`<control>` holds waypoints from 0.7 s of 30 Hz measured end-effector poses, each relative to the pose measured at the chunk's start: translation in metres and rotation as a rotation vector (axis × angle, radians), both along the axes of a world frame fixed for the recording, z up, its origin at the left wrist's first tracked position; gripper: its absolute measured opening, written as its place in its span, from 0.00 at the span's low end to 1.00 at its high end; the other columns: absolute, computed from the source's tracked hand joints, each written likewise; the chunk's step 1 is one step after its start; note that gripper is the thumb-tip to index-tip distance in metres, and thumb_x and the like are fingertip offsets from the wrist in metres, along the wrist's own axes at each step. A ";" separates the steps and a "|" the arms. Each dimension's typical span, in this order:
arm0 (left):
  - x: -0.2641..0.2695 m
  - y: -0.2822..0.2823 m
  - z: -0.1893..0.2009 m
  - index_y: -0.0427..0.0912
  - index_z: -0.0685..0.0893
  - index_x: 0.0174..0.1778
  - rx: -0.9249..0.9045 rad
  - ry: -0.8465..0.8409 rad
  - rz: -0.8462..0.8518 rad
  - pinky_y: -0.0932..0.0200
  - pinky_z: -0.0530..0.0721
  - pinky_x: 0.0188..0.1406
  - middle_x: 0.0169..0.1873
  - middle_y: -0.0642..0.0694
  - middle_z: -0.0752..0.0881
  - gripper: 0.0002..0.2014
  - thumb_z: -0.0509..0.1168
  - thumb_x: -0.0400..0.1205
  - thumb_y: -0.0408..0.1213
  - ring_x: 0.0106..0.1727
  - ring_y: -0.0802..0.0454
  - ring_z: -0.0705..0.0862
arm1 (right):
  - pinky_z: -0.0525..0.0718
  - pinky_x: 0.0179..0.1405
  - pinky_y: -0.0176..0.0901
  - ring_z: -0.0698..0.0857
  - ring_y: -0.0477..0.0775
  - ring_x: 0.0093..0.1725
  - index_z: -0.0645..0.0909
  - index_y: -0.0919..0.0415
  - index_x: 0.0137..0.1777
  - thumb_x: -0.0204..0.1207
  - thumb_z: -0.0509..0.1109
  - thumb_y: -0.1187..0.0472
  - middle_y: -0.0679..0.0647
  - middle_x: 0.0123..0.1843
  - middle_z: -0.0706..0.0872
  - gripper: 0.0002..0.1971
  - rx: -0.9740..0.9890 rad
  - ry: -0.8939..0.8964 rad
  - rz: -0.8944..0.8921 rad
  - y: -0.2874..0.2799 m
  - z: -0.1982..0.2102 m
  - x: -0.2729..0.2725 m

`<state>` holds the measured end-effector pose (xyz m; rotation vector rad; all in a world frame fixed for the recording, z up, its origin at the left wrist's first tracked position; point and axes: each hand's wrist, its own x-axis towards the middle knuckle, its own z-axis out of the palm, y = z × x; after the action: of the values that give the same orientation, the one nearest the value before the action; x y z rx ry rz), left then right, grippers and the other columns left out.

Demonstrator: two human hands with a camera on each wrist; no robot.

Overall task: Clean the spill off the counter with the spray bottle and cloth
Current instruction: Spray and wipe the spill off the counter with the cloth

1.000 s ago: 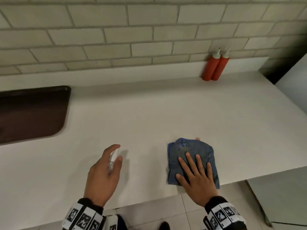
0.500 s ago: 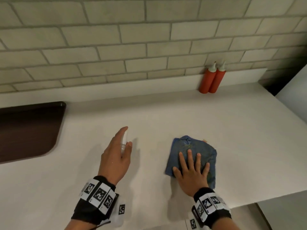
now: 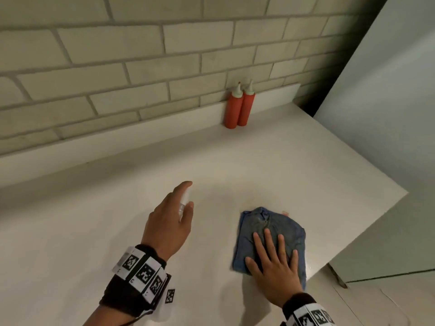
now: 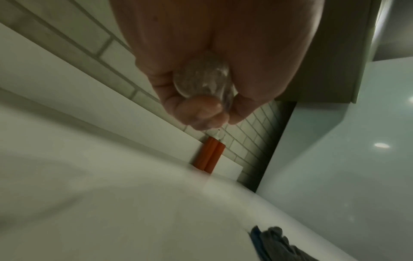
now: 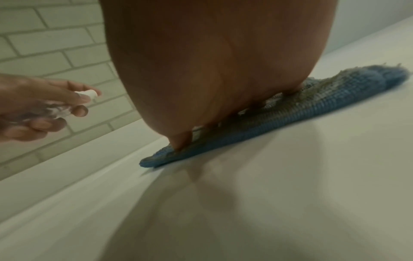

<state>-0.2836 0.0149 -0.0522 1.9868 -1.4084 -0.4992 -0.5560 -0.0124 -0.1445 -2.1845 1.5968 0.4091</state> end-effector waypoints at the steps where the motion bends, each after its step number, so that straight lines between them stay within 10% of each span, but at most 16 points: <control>1: -0.006 -0.011 0.001 0.61 0.69 0.76 0.003 -0.002 -0.013 0.56 0.76 0.53 0.65 0.54 0.84 0.21 0.59 0.86 0.45 0.58 0.49 0.85 | 0.31 0.78 0.71 0.21 0.55 0.78 0.20 0.35 0.76 0.57 0.15 0.25 0.43 0.82 0.22 0.43 0.006 0.003 -0.012 -0.012 0.003 0.002; 5: -0.025 -0.051 0.001 0.58 0.71 0.67 0.041 -0.025 -0.037 0.56 0.73 0.43 0.42 0.54 0.82 0.13 0.59 0.86 0.43 0.41 0.46 0.80 | 0.32 0.77 0.74 0.25 0.59 0.81 0.24 0.37 0.80 0.65 0.24 0.25 0.45 0.83 0.24 0.42 0.037 -0.014 -0.030 -0.061 0.004 0.009; 13: -0.039 -0.084 0.001 0.58 0.74 0.67 0.046 -0.069 0.041 0.56 0.74 0.39 0.30 0.59 0.76 0.14 0.61 0.85 0.42 0.34 0.49 0.76 | 0.31 0.77 0.73 0.27 0.60 0.82 0.31 0.38 0.83 0.81 0.39 0.31 0.45 0.85 0.28 0.35 0.026 -0.029 0.031 -0.168 0.006 0.016; 21: -0.033 -0.100 -0.002 0.62 0.72 0.70 0.144 -0.051 0.210 0.53 0.78 0.45 0.36 0.54 0.79 0.16 0.59 0.86 0.47 0.42 0.45 0.81 | 0.34 0.76 0.77 0.29 0.65 0.83 0.32 0.41 0.84 0.82 0.40 0.33 0.50 0.86 0.30 0.35 0.007 0.006 0.222 -0.235 0.002 0.058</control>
<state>-0.3167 -0.0847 -0.0543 2.2476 -1.2042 -0.4683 -0.4975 -0.2474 -0.1427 -2.3656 1.3566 0.4855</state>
